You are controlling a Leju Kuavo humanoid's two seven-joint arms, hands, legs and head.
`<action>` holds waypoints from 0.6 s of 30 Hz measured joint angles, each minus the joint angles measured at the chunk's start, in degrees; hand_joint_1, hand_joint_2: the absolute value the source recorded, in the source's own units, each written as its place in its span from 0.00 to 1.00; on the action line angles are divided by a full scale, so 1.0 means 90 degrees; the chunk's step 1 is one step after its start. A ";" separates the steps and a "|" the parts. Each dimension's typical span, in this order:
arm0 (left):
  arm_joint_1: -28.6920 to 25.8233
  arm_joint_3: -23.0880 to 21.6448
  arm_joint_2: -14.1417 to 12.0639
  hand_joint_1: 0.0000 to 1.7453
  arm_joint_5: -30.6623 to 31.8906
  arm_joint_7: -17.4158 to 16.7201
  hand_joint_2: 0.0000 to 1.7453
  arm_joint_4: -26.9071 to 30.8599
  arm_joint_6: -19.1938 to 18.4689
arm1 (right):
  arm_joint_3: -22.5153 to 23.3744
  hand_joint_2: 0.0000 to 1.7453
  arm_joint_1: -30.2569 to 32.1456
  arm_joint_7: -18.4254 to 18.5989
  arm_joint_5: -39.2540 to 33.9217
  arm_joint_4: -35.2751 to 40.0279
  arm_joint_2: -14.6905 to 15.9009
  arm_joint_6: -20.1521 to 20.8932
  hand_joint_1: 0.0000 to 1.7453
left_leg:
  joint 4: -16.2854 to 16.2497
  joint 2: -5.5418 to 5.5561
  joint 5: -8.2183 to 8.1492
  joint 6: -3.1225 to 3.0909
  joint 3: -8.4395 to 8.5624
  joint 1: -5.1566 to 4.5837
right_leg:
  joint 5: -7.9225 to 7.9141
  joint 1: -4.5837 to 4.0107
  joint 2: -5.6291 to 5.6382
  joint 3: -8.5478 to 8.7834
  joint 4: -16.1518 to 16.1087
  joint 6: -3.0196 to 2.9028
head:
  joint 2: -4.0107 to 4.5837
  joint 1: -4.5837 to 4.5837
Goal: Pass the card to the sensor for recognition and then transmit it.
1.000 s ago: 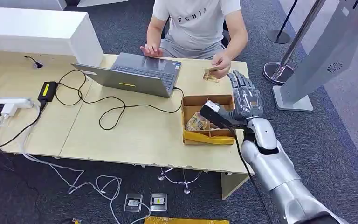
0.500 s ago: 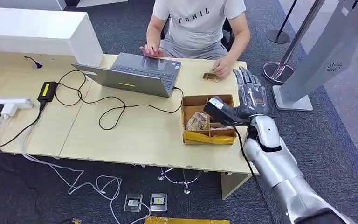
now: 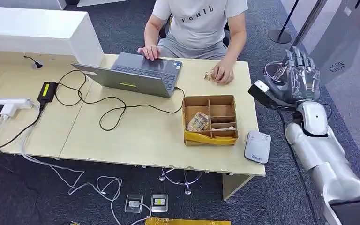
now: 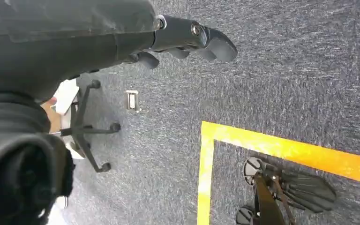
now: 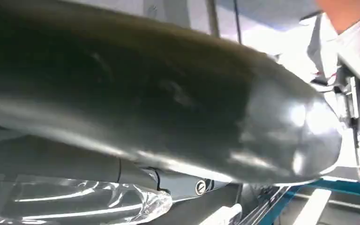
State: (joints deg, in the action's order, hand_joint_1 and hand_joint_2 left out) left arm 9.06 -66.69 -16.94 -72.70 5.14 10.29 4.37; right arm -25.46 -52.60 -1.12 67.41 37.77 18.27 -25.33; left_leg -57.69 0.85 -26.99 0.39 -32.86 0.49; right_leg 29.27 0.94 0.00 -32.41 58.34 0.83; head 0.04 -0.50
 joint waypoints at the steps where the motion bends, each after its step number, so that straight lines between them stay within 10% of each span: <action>1: 0.0000 0.0000 0.0002 0.00 -0.0002 0.0000 0.00 0.0000 0.0012 | 0.0034 0.00 -0.0031 0.0002 0.0012 -0.0112 0.0085 0.0007 0.00 | 0.0000 0.0000 -0.0001 -0.0001 0.0000 0.0000 | 0.0000 0.0000 0.0000 0.0001 -0.0001 0.0000 | 0.0000 0.0002; 18: -0.0018 0.0000 0.0005 0.00 -0.0160 0.0046 0.00 0.0000 -0.0024 | 0.1097 0.00 0.0023 0.0352 -0.2384 -0.1583 0.1256 0.1860 0.00 | -0.0001 0.0003 -0.0004 -0.0005 -0.0002 0.0001 | 0.0002 0.0000 -0.0003 -0.0004 -0.0005 0.0000 | 0.0000 0.0002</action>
State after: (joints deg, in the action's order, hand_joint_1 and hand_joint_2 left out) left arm 8.90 -66.69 -16.90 -74.14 5.55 10.29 4.15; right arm -15.59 -52.39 2.05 45.95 23.52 29.57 -8.59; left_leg -57.70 0.88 -27.03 0.34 -32.87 0.49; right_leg 29.29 0.94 -0.02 -32.45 58.30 0.83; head 0.04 -0.48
